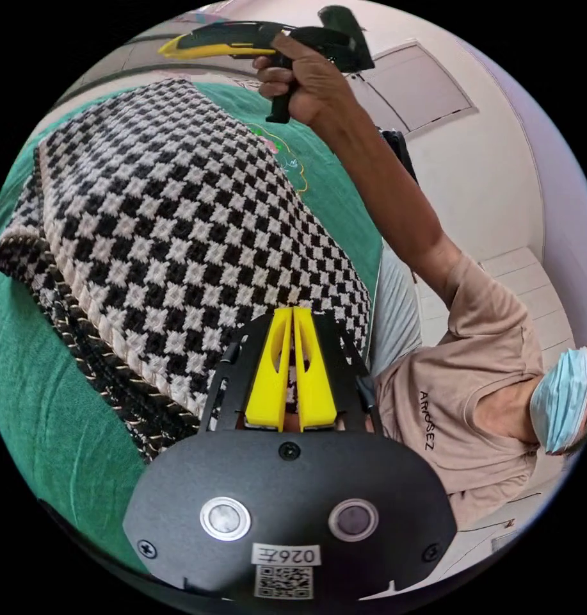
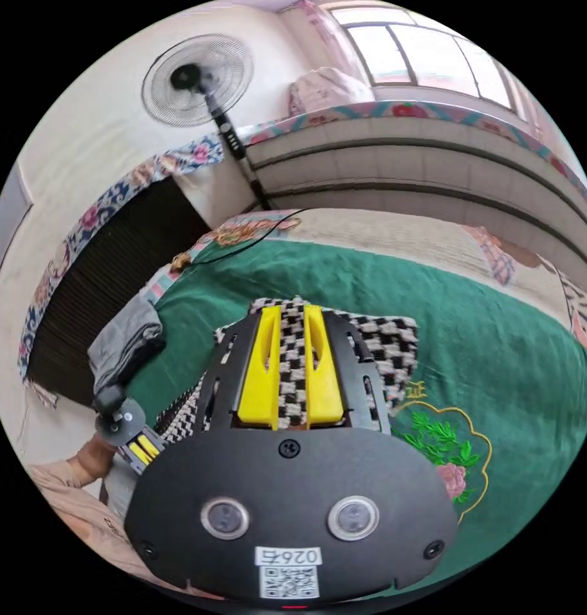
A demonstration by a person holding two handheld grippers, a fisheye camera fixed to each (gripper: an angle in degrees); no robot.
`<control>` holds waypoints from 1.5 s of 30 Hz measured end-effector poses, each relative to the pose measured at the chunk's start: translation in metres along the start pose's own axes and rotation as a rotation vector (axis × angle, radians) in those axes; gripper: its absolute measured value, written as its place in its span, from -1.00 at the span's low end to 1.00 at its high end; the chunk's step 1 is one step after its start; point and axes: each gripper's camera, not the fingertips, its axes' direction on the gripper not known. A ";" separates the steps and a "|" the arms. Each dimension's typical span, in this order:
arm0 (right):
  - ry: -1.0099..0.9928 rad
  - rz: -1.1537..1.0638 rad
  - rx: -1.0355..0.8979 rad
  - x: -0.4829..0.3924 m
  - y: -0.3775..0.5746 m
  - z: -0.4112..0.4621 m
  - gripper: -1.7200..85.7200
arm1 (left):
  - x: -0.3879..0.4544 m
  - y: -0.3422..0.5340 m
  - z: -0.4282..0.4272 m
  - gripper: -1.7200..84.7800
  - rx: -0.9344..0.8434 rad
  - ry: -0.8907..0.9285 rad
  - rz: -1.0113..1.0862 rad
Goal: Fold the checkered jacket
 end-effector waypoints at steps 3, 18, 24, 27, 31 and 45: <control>0.036 -0.166 -0.151 -0.047 0.011 0.063 -0.95 | -0.014 0.025 -0.010 -0.98 0.014 0.091 -0.020; 0.246 -0.341 0.613 -0.137 0.261 -0.164 -0.98 | 0.120 0.291 -0.237 -0.98 1.129 -0.390 0.099; 0.386 -0.368 0.881 -0.167 0.388 -0.232 -0.98 | 0.196 0.386 -0.271 -0.98 1.370 -0.492 0.343; 0.303 -0.371 0.978 -0.170 0.416 -0.265 -0.98 | 0.211 0.414 -0.276 -0.98 1.417 -0.441 0.455; 0.071 -0.444 0.907 -0.169 0.420 -0.313 -0.98 | 0.173 0.431 -0.283 -0.98 1.331 0.002 0.761; 0.029 -0.022 0.426 0.014 0.256 -0.320 -0.94 | -0.078 0.356 -0.209 -0.63 0.859 -0.211 -0.262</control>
